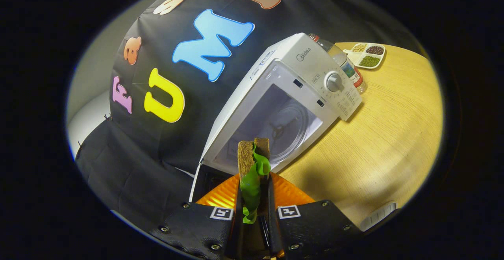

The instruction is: Open the microwave, put the food inside, and close the microwave door.

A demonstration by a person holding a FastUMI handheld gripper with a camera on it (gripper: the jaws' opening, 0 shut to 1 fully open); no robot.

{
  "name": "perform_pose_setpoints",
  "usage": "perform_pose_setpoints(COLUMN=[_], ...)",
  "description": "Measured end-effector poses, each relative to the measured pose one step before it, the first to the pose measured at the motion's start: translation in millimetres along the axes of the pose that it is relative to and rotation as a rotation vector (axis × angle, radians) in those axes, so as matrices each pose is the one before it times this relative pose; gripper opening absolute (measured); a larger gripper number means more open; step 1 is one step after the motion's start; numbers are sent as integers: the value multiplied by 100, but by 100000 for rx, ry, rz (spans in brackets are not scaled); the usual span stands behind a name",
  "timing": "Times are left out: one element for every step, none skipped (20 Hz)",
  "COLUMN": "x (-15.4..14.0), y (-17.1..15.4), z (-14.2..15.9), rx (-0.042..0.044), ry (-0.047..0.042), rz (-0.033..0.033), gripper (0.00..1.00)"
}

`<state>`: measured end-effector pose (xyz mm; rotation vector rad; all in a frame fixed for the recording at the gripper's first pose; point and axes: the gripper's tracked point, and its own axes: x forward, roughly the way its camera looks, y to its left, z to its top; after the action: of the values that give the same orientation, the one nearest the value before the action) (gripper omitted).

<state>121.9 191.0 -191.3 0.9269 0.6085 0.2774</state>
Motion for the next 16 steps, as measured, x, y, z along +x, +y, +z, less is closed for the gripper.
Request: perform_pose_setpoints(x=[881, 897, 798, 728, 741, 834, 702, 684, 746, 699, 666, 857, 894, 814, 765, 784], y=[-182, -98, -137, -83, -190, -220, -88, 108, -48, -143, -97, 118, -50, -68, -83, -162], z=[234, 86, 198, 125, 271, 233, 268, 295, 314, 194, -53, -143, -133, -272, -96, -210], rx=[556, 626, 767, 763, 820, 781, 375, -757, -2515, -2438, -1195, -334, 204, 193, -292, -361], ry=[-819, -572, -339, -296, -815, -857, -717, -1587, -2046, -1254, -463, 19, 158, 131, -204, -218], rz=[-335, 10, 93, -110, -402, -376, -35, 192, -14, -462, -170, 454, 550, 316, 119, -140], gripper=[27, 27, 27, 27, 27, 27, 27, 27, 27, 27, 26, 26, 26, 26, 26, 27])
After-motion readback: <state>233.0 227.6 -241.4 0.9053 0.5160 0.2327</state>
